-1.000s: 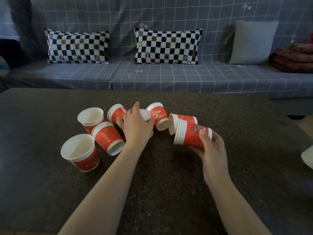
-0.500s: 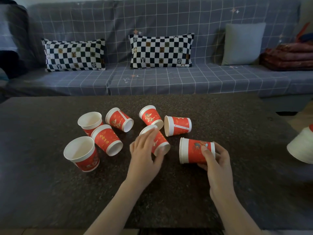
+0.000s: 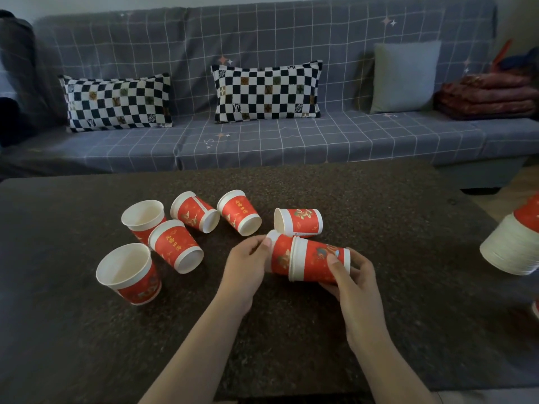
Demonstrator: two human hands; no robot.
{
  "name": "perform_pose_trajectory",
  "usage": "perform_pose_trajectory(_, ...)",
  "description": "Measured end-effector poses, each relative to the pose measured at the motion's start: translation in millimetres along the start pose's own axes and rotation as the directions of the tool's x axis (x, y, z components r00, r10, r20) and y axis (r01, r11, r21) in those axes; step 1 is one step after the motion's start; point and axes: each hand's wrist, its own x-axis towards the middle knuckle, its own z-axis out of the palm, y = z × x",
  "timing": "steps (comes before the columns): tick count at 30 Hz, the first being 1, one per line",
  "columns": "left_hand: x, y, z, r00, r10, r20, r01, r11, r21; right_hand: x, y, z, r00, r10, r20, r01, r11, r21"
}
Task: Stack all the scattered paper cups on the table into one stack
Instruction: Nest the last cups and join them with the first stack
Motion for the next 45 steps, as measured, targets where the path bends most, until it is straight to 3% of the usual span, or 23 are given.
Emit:
perform_pose_trajectory(4, -12.5, 7.1, 24.8, 0.991, 0.059, 0.119, -0.058, 0.998, -0.017, 1.3, -3.6, -6.6, 0.998, -0.035, 0.049, 0.032, 0.998, 0.06)
perform_pose_trajectory(9, 14.3, 14.1, 39.3, 0.976, 0.15, -0.16, -0.139, 0.987, 0.078, 19.0, -13.2, -28.5, 0.988, -0.01, -0.151, 0.037, 0.984, 0.176)
perform_pose_trajectory(12, 31.7, 9.3, 49.1, 0.978, 0.118, -0.172, -0.076, 0.97, 0.232, 24.8, -17.9, -42.5, 0.976, -0.03, -0.214, 0.066, 0.985, 0.162)
perform_pose_trajectory(16, 35.6, 6.9, 55.9, 0.981, 0.116, -0.156, -0.078, 0.97, 0.228, 27.9, -19.9, -50.1, 0.968, -0.053, -0.243, 0.082, 0.99, 0.111)
perform_pose_trajectory(20, 25.0, 10.1, 46.8, 0.971, 0.235, -0.047, -0.223, 0.957, 0.187, 30.3, -21.5, -44.4, 0.978, -0.055, -0.203, 0.082, 0.988, 0.128)
perform_pose_trajectory(23, 15.3, 15.5, 37.7, 0.954, 0.294, 0.055, -0.299, 0.935, 0.188, 26.3, -16.3, -27.3, 0.995, -0.05, -0.088, 0.06, 0.991, 0.118)
perform_pose_trajectory(27, 21.1, 28.3, 20.1, 0.97, 0.176, 0.167, -0.195, 0.975, 0.11, 25.3, -10.8, 6.9, 1.0, 0.003, 0.028, -0.008, 0.987, 0.163)
perform_pose_trajectory(29, 30.3, 34.0, 9.6, 0.973, 0.179, 0.145, -0.205, 0.96, 0.193, 28.1, -10.8, 20.9, 0.998, 0.039, 0.049, -0.048, 0.979, 0.199)
perform_pose_trajectory(32, 61.5, 32.0, -6.7, 0.921, 0.383, -0.075, -0.294, 0.807, 0.512, 36.0, -10.3, 39.6, 0.999, 0.035, 0.022, -0.038, 0.989, 0.141)
perform_pose_trajectory(34, 87.7, 30.5, -18.1, 0.868, 0.465, -0.173, -0.225, 0.68, 0.698, 41.0, -10.2, 49.9, 0.999, 0.033, -0.012, -0.031, 0.995, 0.089)
perform_pose_trajectory(36, 107.1, 32.4, -25.3, 0.899, 0.399, -0.183, -0.135, 0.649, 0.749, 44.8, -9.8, 55.4, 0.999, 0.033, -0.039, -0.032, 0.999, 0.02)
perform_pose_trajectory(40, 121.9, 37.3, -24.5, 0.941, 0.297, -0.16, -0.109, 0.716, 0.689, 48.4, -6.3, 56.2, 0.999, -0.005, -0.047, 0.002, 0.997, -0.071)
perform_pose_trajectory(45, 90.3, 40.8, -17.1, 0.948, 0.265, -0.178, -0.205, 0.933, 0.297, 43.9, -1.8, 53.6, 1.0, -0.007, -0.019, 0.006, 0.999, -0.05)
